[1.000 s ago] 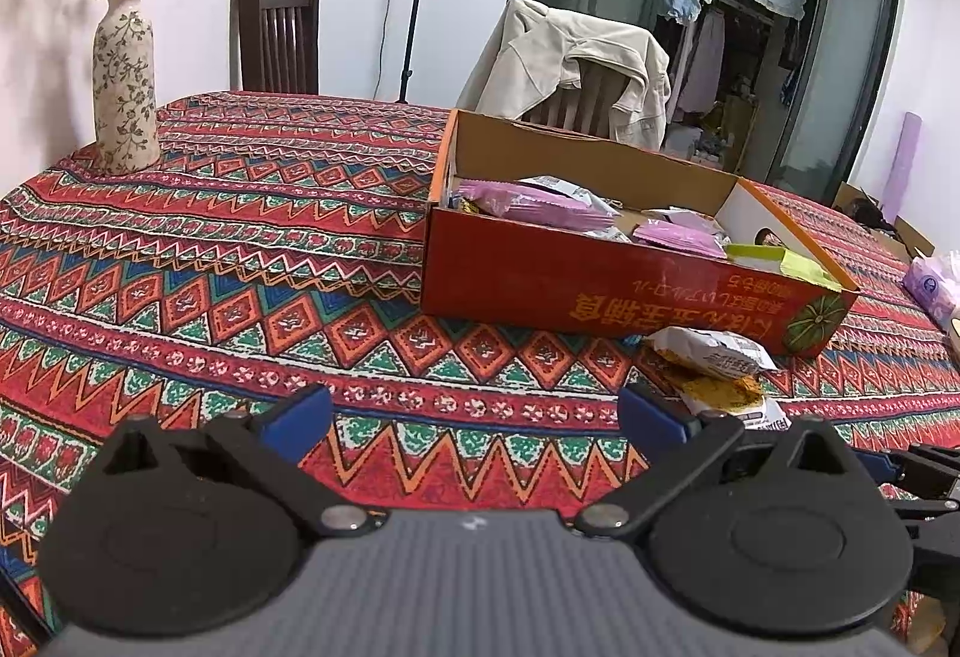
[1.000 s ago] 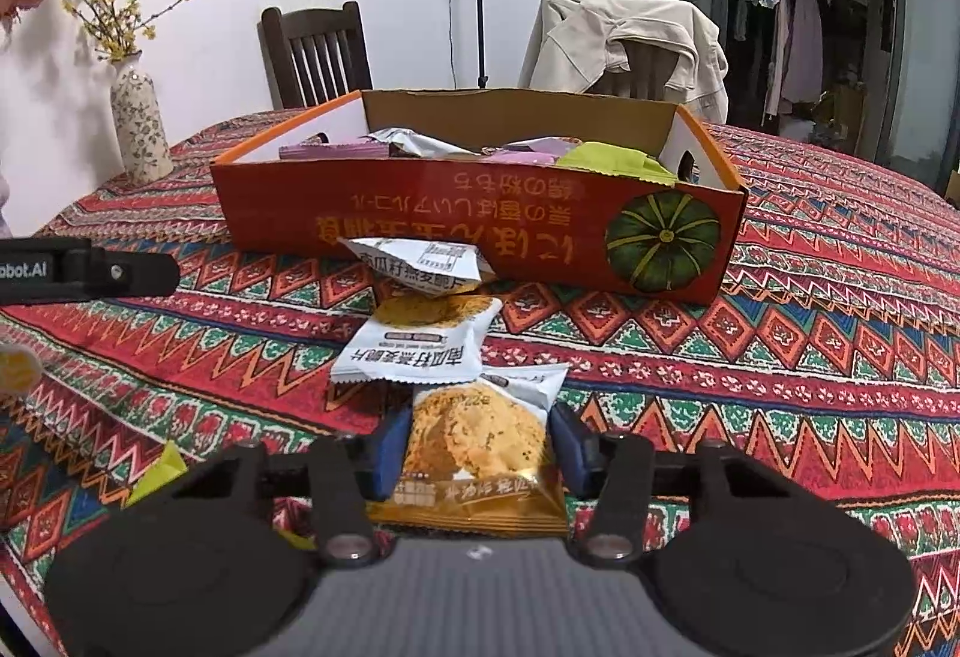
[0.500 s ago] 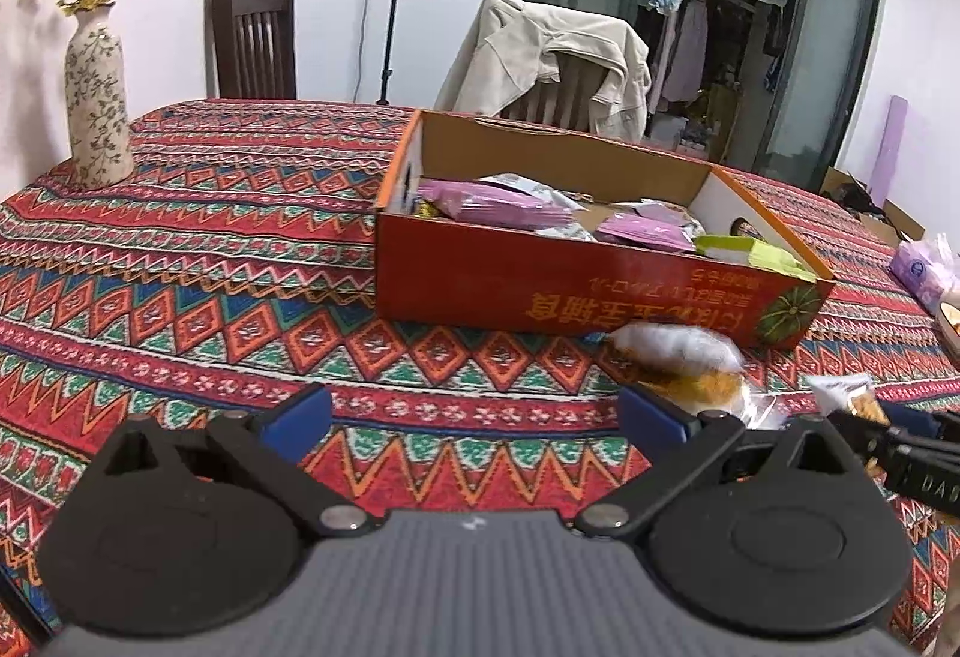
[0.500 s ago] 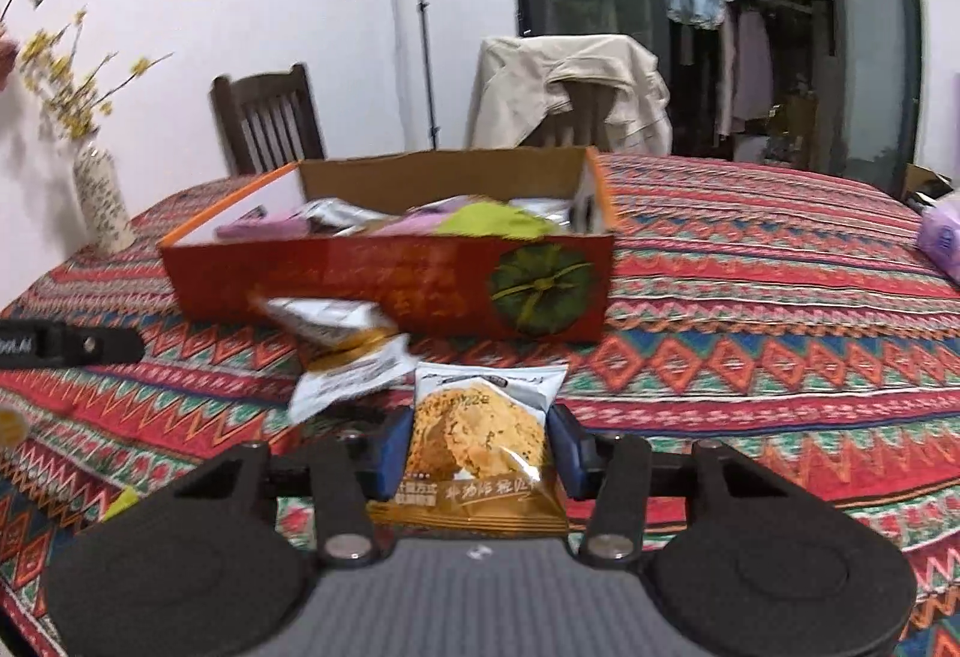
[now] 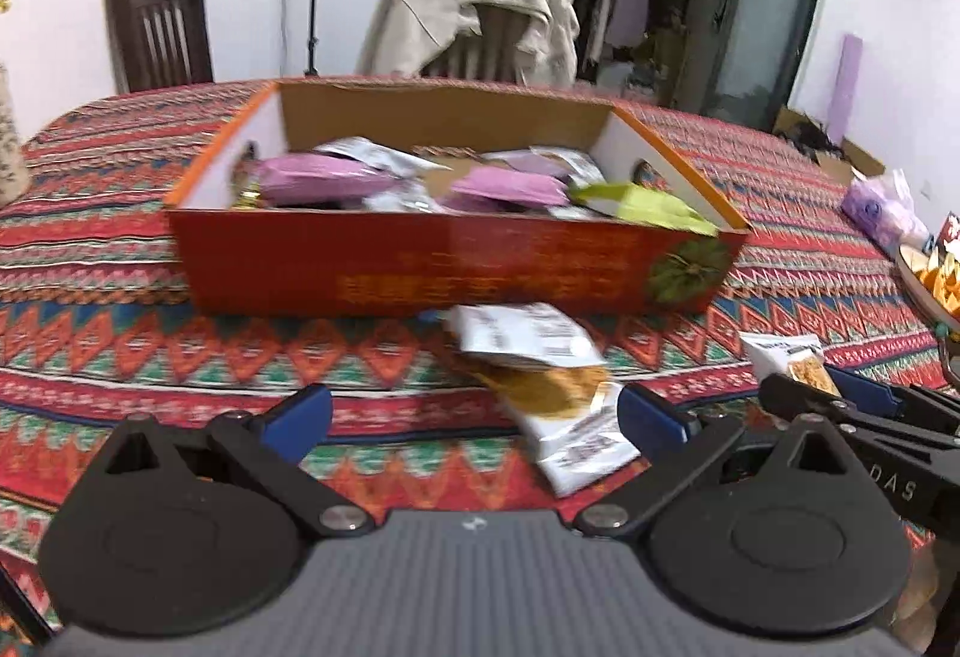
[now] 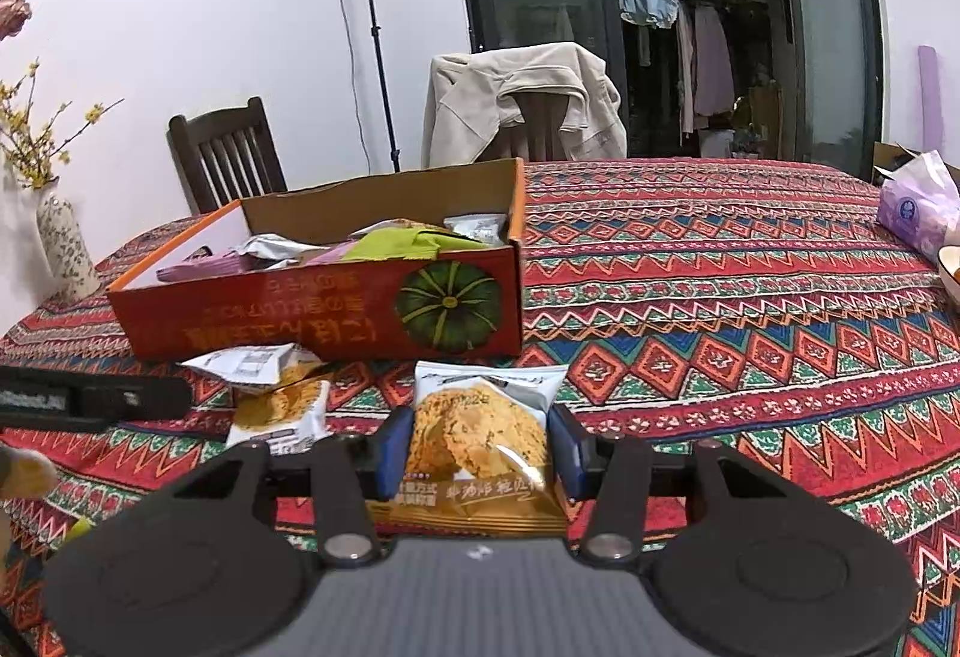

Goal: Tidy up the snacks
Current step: 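Grasp another pumpkin-seed crisp packet with the left tool while the right holds its packet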

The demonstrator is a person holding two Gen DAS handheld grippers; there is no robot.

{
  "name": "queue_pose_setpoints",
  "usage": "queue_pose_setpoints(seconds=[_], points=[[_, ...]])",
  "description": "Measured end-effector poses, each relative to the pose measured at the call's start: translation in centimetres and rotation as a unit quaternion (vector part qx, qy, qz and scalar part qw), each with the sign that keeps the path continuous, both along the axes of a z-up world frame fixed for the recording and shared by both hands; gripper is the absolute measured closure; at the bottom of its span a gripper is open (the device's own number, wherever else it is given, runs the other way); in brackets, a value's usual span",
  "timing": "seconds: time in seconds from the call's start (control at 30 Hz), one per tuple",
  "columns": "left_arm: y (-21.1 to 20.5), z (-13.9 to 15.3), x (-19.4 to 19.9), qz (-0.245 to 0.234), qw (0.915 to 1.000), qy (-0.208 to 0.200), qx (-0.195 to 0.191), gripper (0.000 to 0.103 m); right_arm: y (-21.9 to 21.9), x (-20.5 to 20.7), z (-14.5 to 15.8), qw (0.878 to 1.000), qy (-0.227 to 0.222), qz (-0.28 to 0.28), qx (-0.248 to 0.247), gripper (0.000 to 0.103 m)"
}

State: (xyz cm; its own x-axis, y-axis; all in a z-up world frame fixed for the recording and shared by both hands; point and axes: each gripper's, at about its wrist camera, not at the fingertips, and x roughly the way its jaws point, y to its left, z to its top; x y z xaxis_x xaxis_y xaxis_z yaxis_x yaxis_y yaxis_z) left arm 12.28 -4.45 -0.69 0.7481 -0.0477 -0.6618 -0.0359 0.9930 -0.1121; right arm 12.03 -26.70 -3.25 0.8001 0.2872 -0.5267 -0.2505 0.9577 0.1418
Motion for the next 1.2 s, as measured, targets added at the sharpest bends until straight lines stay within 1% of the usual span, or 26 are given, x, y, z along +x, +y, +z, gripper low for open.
queue_pose_setpoints(seconds=[0.17,0.3,0.4,0.53,0.6,0.97,1.0,1.07,1.13,1.17,1.2], points=[[-2.5,-0.6,2.4,0.009,0.9995,0.026,0.015,0.000,-1.1,0.1,-0.3,1.000,0.001,-0.011,0.011,0.055],[-3.2,-1.1,3.9,0.028,0.9986,0.041,0.017,0.000,-1.6,0.2,-0.4,1.000,0.001,-0.016,0.017,0.055],[-3.8,-1.5,4.6,0.042,0.9975,0.047,0.031,0.000,-1.7,0.4,-0.5,1.000,0.002,-0.017,0.020,0.055],[-4.4,-2.2,5.4,0.046,0.9962,0.060,0.045,0.000,-1.7,0.5,-0.6,1.000,0.002,-0.016,0.020,0.055],[-4.6,-2.9,6.0,0.040,0.9945,0.081,0.053,0.000,-1.7,0.5,-0.6,1.000,0.003,-0.015,0.021,0.055],[-3.9,-3.2,6.3,0.030,0.9951,0.079,0.052,0.000,-1.0,0.6,-0.7,1.000,0.006,-0.012,0.020,0.055],[-3.9,-3.1,6.2,0.030,0.9952,0.078,0.051,0.001,-1.0,0.5,-0.7,1.000,0.006,-0.012,0.020,0.055],[-3.8,-3.0,5.9,0.027,0.9957,0.072,0.052,0.008,-1.1,0.4,-0.7,1.000,0.006,-0.012,0.022,0.055],[-3.6,-2.8,5.5,0.030,0.9961,0.062,0.054,0.024,-1.1,0.3,-0.6,1.000,0.005,-0.011,0.022,0.055],[-3.4,-2.7,5.3,0.032,0.9963,0.059,0.054,0.028,-1.0,0.2,-0.6,1.000,0.005,-0.010,0.021,0.055],[-3.1,-2.6,5.1,0.030,0.9965,0.056,0.054,0.033,-1.0,0.2,-0.6,1.000,0.004,-0.009,0.021,0.055]])
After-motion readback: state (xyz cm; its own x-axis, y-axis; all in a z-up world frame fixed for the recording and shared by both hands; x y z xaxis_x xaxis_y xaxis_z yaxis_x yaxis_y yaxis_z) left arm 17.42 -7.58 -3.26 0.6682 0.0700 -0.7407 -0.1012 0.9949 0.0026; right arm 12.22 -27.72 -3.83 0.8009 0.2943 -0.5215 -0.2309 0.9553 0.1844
